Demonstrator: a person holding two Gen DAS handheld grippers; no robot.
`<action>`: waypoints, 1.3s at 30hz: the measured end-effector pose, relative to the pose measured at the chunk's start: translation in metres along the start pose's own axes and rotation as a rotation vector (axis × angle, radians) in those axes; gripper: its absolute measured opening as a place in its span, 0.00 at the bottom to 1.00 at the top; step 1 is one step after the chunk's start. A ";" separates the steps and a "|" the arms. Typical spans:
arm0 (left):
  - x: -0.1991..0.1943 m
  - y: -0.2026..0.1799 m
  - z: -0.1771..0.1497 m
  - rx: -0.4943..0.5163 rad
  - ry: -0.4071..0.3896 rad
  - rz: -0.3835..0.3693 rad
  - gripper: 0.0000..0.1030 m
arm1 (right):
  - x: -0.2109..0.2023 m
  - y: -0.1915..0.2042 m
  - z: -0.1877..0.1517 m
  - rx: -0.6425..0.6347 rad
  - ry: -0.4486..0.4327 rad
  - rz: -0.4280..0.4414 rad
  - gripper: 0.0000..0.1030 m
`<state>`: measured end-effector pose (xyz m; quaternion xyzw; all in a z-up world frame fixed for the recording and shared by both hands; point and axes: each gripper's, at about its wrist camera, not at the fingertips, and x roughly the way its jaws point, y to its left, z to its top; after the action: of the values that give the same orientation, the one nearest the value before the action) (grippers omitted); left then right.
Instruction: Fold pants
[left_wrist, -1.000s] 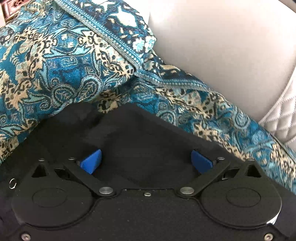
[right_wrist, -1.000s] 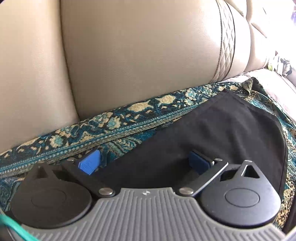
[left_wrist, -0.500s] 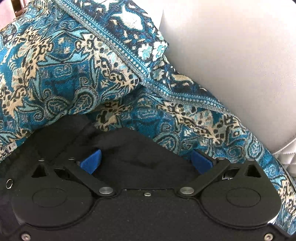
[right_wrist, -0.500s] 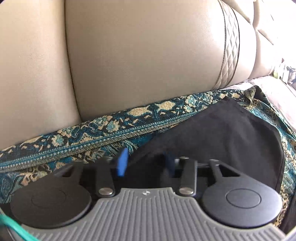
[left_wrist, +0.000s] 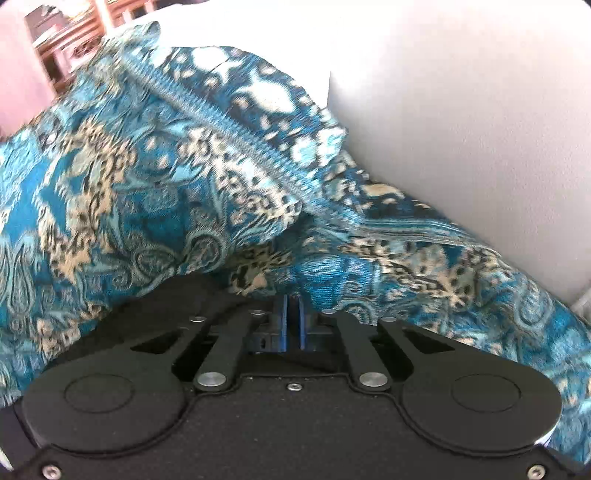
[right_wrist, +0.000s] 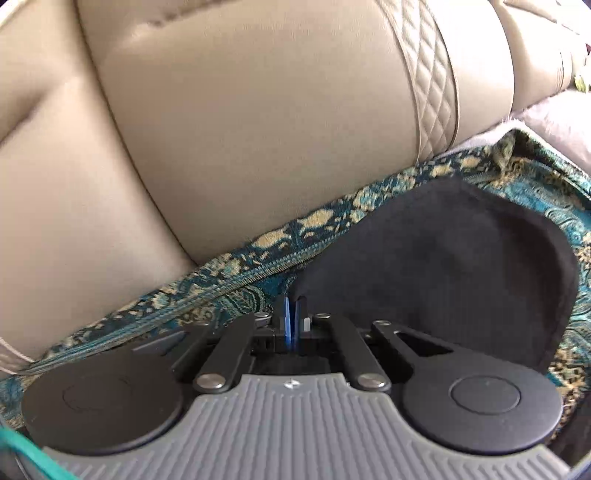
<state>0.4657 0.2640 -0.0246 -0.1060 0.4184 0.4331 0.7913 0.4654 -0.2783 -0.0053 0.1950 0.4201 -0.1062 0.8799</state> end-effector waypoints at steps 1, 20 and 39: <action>-0.003 0.004 0.000 -0.005 0.000 -0.016 0.03 | -0.009 -0.002 -0.001 -0.002 -0.016 0.009 0.03; -0.151 0.162 -0.072 -0.020 -0.218 -0.244 0.02 | -0.135 -0.124 -0.107 0.075 -0.077 0.103 0.03; -0.178 0.245 -0.181 0.043 -0.246 -0.188 0.02 | -0.169 -0.176 -0.188 -0.047 -0.160 0.023 0.47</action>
<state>0.1245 0.2097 0.0436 -0.0739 0.3155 0.3580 0.8757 0.1670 -0.3514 -0.0255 0.1702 0.3486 -0.1016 0.9161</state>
